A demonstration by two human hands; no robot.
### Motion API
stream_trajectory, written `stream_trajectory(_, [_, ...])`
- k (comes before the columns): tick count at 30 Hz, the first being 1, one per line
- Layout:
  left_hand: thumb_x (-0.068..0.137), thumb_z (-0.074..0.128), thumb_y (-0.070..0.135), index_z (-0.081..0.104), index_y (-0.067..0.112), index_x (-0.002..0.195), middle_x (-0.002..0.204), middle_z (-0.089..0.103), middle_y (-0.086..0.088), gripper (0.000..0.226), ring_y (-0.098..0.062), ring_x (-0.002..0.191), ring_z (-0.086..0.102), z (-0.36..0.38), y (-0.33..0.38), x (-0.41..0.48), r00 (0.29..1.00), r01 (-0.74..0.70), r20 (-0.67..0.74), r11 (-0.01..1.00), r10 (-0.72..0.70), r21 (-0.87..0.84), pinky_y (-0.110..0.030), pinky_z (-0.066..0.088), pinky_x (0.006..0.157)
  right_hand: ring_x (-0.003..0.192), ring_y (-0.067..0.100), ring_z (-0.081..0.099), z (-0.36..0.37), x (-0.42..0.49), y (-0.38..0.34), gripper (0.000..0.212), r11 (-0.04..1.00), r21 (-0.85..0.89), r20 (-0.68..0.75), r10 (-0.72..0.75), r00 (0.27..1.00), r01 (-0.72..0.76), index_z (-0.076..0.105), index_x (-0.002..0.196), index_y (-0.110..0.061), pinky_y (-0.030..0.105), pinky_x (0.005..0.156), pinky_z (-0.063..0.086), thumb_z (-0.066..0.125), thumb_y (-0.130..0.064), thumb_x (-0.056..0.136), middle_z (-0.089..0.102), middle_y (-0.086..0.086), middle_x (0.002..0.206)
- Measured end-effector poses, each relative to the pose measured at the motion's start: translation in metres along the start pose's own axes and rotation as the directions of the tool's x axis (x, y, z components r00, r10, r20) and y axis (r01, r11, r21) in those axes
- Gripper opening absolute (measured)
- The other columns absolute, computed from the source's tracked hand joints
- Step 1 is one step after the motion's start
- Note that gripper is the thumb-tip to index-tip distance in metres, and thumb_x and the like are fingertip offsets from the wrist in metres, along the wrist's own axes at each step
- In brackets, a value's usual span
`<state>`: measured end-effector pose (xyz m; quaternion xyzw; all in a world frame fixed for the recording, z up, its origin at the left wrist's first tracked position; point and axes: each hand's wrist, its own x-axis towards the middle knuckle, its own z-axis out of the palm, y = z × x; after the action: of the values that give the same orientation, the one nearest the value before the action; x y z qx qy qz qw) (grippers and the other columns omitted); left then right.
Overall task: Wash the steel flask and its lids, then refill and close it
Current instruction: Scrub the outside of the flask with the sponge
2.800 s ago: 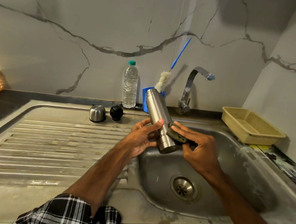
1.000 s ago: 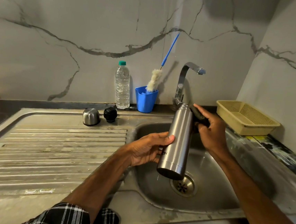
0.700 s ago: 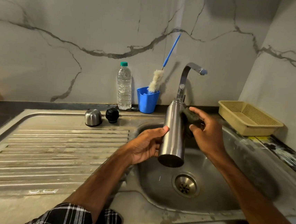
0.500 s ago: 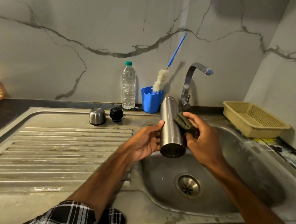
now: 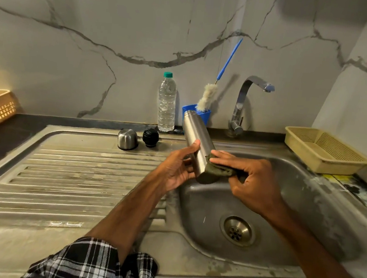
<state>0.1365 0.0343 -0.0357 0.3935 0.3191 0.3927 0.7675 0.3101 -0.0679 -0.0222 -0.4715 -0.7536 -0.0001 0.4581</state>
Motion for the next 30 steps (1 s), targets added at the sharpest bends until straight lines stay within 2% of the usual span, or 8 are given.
stream_trajectory(3, [0.087, 0.075, 0.033, 0.053, 0.001, 0.131, 0.119, 0.066, -0.023, 0.059, -0.03, 0.091, 0.071, -0.001, 0.001, 0.001, 1.0, -0.006, -0.031, 1.0, 0.006, -0.007, -0.038, 0.062, 0.066, 0.12, 0.006, 0.062, 0.003, 0.0, 0.005, 0.062, 0.999, 0.021, -0.014, -0.031, 0.999, 0.032, 0.073, 0.117, -0.015, 0.027, 0.107, 0.046, 0.06, 0.021, 0.068, 0.068, -0.002, 0.125])
stream_trajectory(7, [0.089, 0.074, 0.031, 0.051, 0.004, 0.132, 0.118, 0.066, -0.02, 0.056, -0.03, 0.1, 0.07, 0.004, -0.006, 0.001, 1.0, 0.004, 0.0, 0.999, -0.004, 0.053, -0.04, 0.062, 0.072, 0.127, 0.008, 0.058, 0.004, -0.002, 0.013, 0.063, 0.995, -0.038, -0.06, 0.091, 0.994, -0.094, 0.065, 0.129, -0.016, 0.022, 0.109, 0.042, 0.063, 0.015, 0.074, 0.062, -0.003, 0.134])
stream_trajectory(11, [0.09, 0.073, 0.033, 0.053, 0.003, 0.132, 0.119, 0.067, -0.021, 0.056, -0.031, 0.103, 0.07, 0.002, -0.006, 0.003, 1.0, -0.016, -0.012, 1.0, 0.016, 0.021, -0.04, 0.062, 0.073, 0.133, 0.014, 0.053, 0.006, -0.005, 0.011, 0.063, 0.997, 0.041, 0.036, -0.062, 0.997, 0.06, 0.07, 0.122, -0.012, 0.029, 0.113, 0.04, 0.058, 0.021, 0.069, 0.064, 0.0, 0.133])
stream_trajectory(16, [0.091, 0.073, 0.031, 0.055, 0.009, 0.126, 0.119, 0.066, -0.02, 0.045, -0.031, 0.105, 0.069, 0.002, -0.009, 0.004, 1.0, -0.008, 0.009, 0.998, 0.008, 0.058, -0.043, 0.061, 0.079, 0.127, 0.007, 0.057, 0.011, -0.001, 0.018, 0.062, 0.996, 0.076, -0.072, 0.061, 0.996, -0.055, 0.067, 0.125, -0.012, 0.036, 0.107, 0.047, 0.059, 0.022, 0.074, 0.064, -0.001, 0.132])
stream_trajectory(20, [0.09, 0.073, 0.034, 0.06, 0.005, 0.121, 0.115, 0.069, -0.021, 0.044, -0.032, 0.102, 0.069, -0.003, -0.002, 0.007, 0.998, -0.035, -0.042, 0.999, 0.035, 0.009, -0.043, 0.064, 0.075, 0.126, 0.017, 0.06, 0.011, -0.008, 0.014, 0.061, 0.988, 0.142, -0.015, -0.065, 0.998, 0.066, 0.074, 0.113, -0.006, 0.035, 0.109, 0.046, 0.056, 0.027, 0.065, 0.069, 0.004, 0.124])
stream_trajectory(24, [0.09, 0.074, 0.033, 0.06, 0.003, 0.124, 0.11, 0.068, -0.022, 0.047, -0.029, 0.092, 0.071, -0.005, 0.0, 0.008, 0.997, -0.031, -0.077, 0.998, 0.027, -0.054, -0.041, 0.064, 0.071, 0.119, 0.005, 0.063, 0.011, -0.003, 0.016, 0.063, 0.996, 0.082, -0.099, 0.045, 0.994, -0.037, 0.071, 0.119, -0.013, 0.035, 0.105, 0.05, 0.06, 0.022, 0.068, 0.069, -0.002, 0.124])
stream_trajectory(28, [0.09, 0.073, 0.035, 0.061, 0.005, 0.119, 0.125, 0.066, -0.026, 0.043, -0.035, 0.109, 0.068, -0.002, -0.002, 0.01, 0.996, -0.037, -0.077, 0.999, 0.034, -0.029, -0.045, 0.062, 0.084, 0.122, 0.011, 0.062, 0.013, -0.007, 0.013, 0.062, 0.996, 0.041, -0.06, -0.078, 0.995, 0.081, 0.072, 0.118, -0.009, 0.034, 0.107, 0.048, 0.061, 0.024, 0.067, 0.068, 0.002, 0.126])
stream_trajectory(30, [0.09, 0.074, 0.035, 0.06, 0.005, 0.12, 0.123, 0.067, -0.025, 0.045, -0.036, 0.112, 0.067, -0.003, -0.003, 0.01, 0.998, -0.034, -0.053, 0.999, 0.033, -0.013, -0.046, 0.062, 0.085, 0.122, 0.011, 0.062, 0.013, -0.004, 0.016, 0.063, 0.997, 0.029, -0.072, -0.066, 0.995, 0.068, 0.072, 0.119, -0.009, 0.033, 0.107, 0.048, 0.059, 0.024, 0.067, 0.068, 0.002, 0.126])
